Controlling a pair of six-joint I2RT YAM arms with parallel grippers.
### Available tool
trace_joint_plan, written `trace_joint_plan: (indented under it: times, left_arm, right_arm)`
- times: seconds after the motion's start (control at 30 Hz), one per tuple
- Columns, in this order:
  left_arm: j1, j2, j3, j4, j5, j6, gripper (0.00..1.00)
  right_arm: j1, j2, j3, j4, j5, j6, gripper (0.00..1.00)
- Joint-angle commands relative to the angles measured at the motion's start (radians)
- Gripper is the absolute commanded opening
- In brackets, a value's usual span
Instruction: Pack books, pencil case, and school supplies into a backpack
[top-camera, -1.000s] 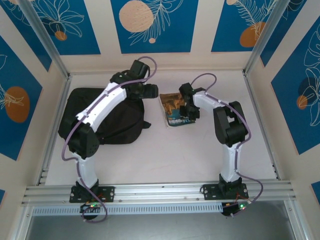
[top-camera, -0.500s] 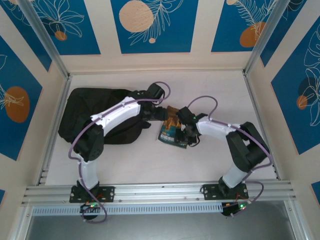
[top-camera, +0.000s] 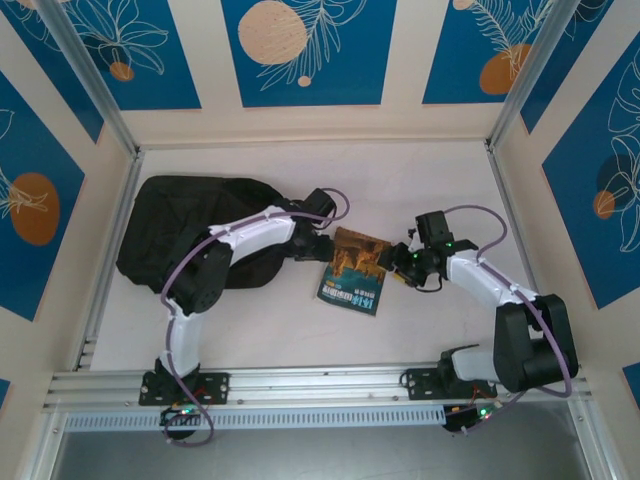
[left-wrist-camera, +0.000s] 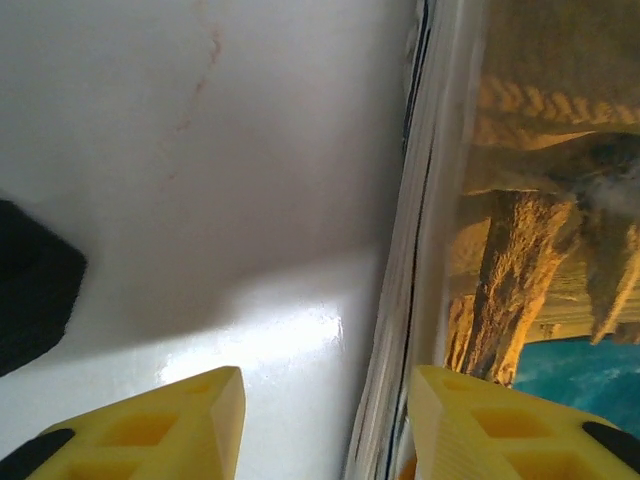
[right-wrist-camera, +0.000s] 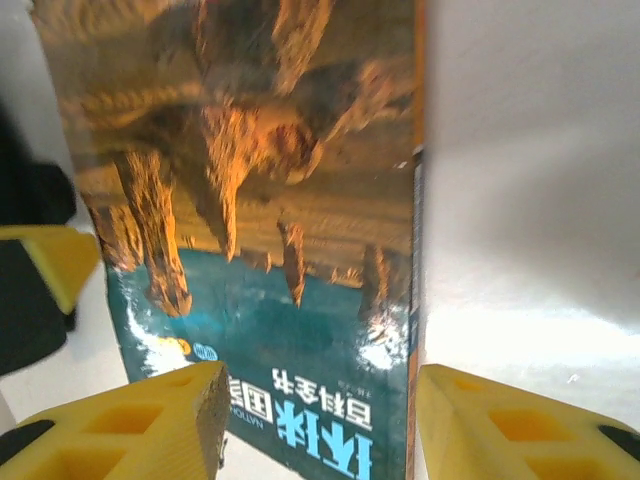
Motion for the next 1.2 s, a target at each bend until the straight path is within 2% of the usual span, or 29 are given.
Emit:
trace_joint_plan:
  times: [0.0,0.27,0.53,0.67,0.77,1.03,1.17]
  left_arm:
    - [-0.004,0.027,-0.023,0.033,0.058,0.012,0.43]
    - [-0.003,0.038,-0.04,0.049,0.068,0.029,0.35]
    - [-0.006,0.044,-0.049,0.061,0.093,0.032,0.32]
    - [-0.005,0.045,-0.051,0.061,0.102,0.035,0.31]
    - [-0.006,0.044,-0.051,0.063,0.115,0.038,0.31]
    - [-0.008,0.041,-0.049,0.06,0.123,0.048,0.3]
    - [-0.008,0.042,-0.043,0.059,0.13,0.05,0.29]
  right_arm:
    - [-0.048,0.053,-0.001,0.048,-0.077,0.011,0.53]
    - [-0.064,0.214,0.013,0.092,-0.096,-0.008,0.52]
    - [0.046,0.29,0.069,0.064,-0.064,-0.058,0.52]
    - [0.063,0.321,0.068,0.08,-0.091,-0.067,0.52]
    - [0.059,0.292,0.044,0.132,-0.154,-0.061,0.52]
    - [0.006,0.066,-0.079,0.312,-0.318,0.037,0.51]
    - [-0.019,0.037,-0.104,0.36,-0.393,0.064,0.5]
